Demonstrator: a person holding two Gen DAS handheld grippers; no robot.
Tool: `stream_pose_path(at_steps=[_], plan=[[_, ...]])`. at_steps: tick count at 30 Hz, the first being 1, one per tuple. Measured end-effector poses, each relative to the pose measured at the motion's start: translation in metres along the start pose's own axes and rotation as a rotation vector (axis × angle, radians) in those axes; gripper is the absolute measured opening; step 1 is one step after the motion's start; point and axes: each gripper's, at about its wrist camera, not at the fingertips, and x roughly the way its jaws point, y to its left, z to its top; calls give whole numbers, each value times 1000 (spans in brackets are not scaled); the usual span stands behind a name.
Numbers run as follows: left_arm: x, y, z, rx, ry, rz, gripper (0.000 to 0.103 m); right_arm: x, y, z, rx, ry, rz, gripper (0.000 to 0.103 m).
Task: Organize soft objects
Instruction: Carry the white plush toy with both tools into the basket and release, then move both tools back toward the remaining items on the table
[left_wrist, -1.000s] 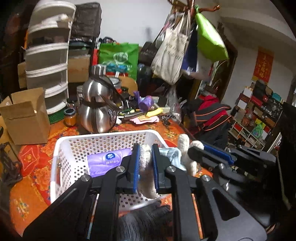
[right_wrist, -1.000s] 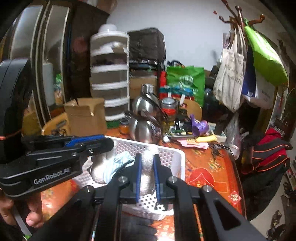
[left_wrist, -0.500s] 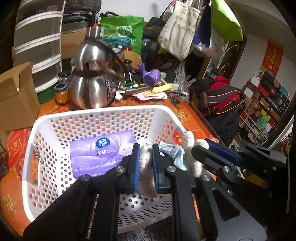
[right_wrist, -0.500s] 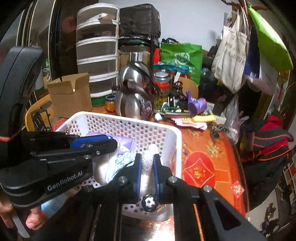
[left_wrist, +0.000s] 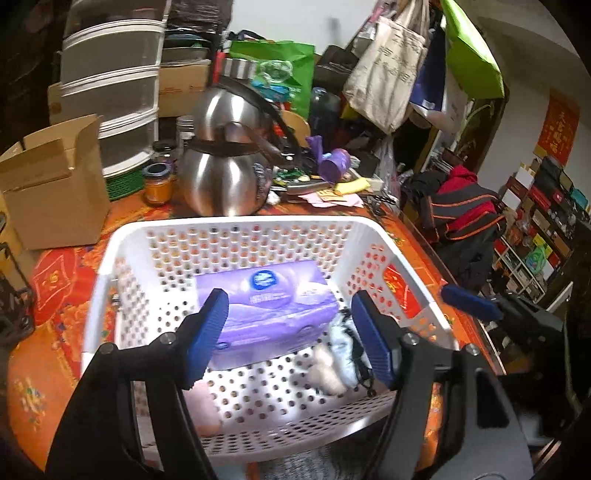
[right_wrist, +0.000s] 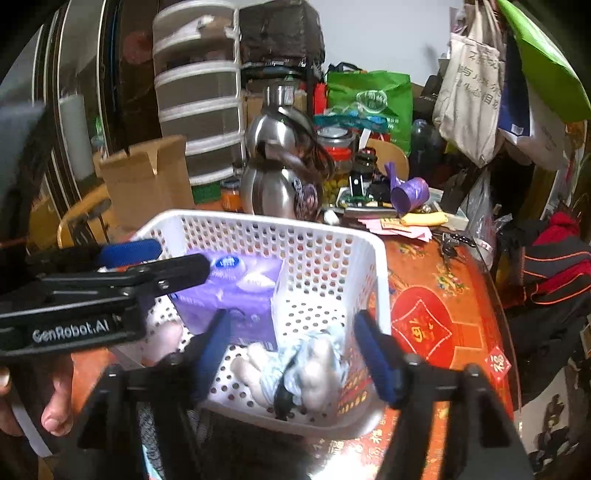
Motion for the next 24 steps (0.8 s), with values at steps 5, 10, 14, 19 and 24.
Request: stream_pose_path(at_steps=[5, 10, 14, 19, 24], plan=[[-23, 18, -7, -10, -32, 39, 81, -12, -9, 0, 49, -23, 44, 74], [-41, 24, -19, 7, -34, 69, 83, -14, -11, -5, 78, -13, 53, 74], [-56, 27, -31, 7, -41, 65, 83, -20, -10, -11, 97, -23, 73, 74], [-63, 31, -35, -2, -35, 77, 83, -23, -8, -16, 90, -26, 66, 74], [-68, 29, -39, 7, -38, 89, 83, -26, -8, -16, 98, -30, 69, 74]])
